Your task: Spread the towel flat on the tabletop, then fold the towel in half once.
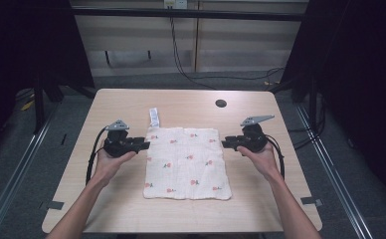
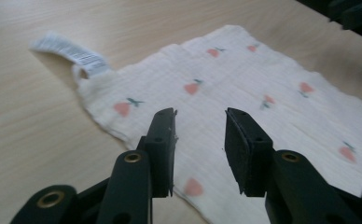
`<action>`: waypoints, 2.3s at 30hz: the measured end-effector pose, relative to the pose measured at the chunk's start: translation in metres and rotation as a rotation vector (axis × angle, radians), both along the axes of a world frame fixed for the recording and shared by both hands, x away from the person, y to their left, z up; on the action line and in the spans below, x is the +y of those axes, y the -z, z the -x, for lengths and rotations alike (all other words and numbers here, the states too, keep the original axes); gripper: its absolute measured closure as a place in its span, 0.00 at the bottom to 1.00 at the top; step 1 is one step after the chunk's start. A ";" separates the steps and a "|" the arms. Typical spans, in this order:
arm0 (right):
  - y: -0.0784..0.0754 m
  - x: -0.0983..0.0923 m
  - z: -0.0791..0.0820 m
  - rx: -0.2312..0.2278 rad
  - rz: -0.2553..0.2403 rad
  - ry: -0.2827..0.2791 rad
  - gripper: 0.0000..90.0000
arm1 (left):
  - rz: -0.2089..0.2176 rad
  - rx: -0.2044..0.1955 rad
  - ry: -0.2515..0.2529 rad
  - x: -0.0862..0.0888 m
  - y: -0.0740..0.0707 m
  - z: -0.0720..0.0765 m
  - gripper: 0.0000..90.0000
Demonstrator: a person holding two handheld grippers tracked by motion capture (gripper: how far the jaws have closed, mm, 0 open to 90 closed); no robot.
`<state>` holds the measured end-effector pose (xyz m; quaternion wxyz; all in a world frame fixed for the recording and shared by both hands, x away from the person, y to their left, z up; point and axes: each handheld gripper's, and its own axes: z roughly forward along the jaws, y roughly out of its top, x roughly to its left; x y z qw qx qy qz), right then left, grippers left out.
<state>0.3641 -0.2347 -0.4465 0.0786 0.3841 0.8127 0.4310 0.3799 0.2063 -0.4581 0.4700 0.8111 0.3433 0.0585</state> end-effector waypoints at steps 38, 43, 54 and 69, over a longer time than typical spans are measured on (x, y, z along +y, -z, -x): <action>0.050 0.018 0.064 0.089 0.150 -0.107 1.00 | -0.236 0.020 0.221 -0.038 0.039 0.057 0.98; 0.048 0.018 0.084 0.109 0.164 -0.127 1.00 | -0.219 0.044 0.256 -0.038 0.039 0.062 1.00; 0.048 0.015 0.108 0.090 0.164 -0.128 1.00 | -0.214 0.081 0.304 -0.034 0.036 0.089 1.00; 0.034 0.008 0.051 0.022 0.117 0.015 0.72 | -0.104 0.060 0.139 -0.009 0.021 0.044 0.78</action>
